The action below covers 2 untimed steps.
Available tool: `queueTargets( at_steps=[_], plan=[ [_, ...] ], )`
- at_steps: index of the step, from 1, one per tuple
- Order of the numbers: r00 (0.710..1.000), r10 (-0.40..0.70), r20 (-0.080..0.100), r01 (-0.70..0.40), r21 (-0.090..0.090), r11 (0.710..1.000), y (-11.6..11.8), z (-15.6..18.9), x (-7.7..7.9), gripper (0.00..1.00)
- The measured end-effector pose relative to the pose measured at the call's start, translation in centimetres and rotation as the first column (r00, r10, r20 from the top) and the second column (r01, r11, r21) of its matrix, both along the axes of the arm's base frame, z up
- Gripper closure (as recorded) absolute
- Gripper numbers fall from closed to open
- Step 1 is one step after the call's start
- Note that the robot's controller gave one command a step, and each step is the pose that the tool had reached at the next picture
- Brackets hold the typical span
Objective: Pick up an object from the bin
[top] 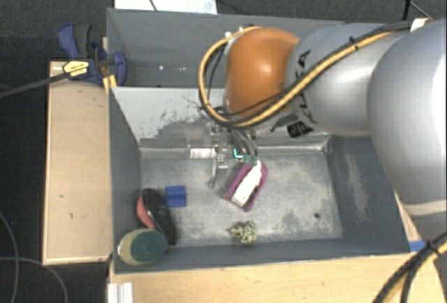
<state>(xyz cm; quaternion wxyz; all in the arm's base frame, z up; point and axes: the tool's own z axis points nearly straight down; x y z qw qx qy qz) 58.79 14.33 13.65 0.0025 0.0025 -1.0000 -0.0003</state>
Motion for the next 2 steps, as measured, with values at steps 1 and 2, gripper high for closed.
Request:
queueTargets(
  at_steps=[1, 2],
  plan=[
    [0.964, -0.266, 0.003, 0.266, -0.004, 0.964, -7.9, -3.0, -3.8, 0.0],
    [0.962, -0.272, -0.002, 0.272, -0.001, 0.962, -7.9, -6.6, -2.0, 0.0]
  ],
)
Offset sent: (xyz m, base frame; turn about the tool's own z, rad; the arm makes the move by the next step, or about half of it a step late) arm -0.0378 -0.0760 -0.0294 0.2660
